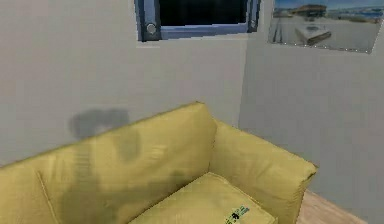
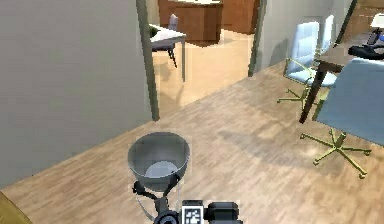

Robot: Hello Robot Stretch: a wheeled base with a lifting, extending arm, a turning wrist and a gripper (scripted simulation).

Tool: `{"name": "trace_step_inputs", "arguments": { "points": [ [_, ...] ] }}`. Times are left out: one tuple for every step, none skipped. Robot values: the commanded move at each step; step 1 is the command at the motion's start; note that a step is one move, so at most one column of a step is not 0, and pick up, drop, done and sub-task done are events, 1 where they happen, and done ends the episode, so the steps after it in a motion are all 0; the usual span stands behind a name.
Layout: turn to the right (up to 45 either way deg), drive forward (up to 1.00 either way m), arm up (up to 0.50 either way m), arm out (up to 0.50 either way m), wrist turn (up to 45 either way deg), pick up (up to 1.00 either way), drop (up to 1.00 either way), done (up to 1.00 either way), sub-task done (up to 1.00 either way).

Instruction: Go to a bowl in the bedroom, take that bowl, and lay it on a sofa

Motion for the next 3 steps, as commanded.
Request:
{"name": "trace_step_inputs", "arguments": {
  "points": [
    [-45.0,0.0,0.0,0.0,0.0,0.0,0.0,0.0,0.0],
    [-45.0,0.0,0.0,0.0,0.0,0.0,0.0,0.0,0.0],
    [-30.0,0.0,0.0,0.0,0.0,0.0,0.0,0.0,0.0]
  ]
}}
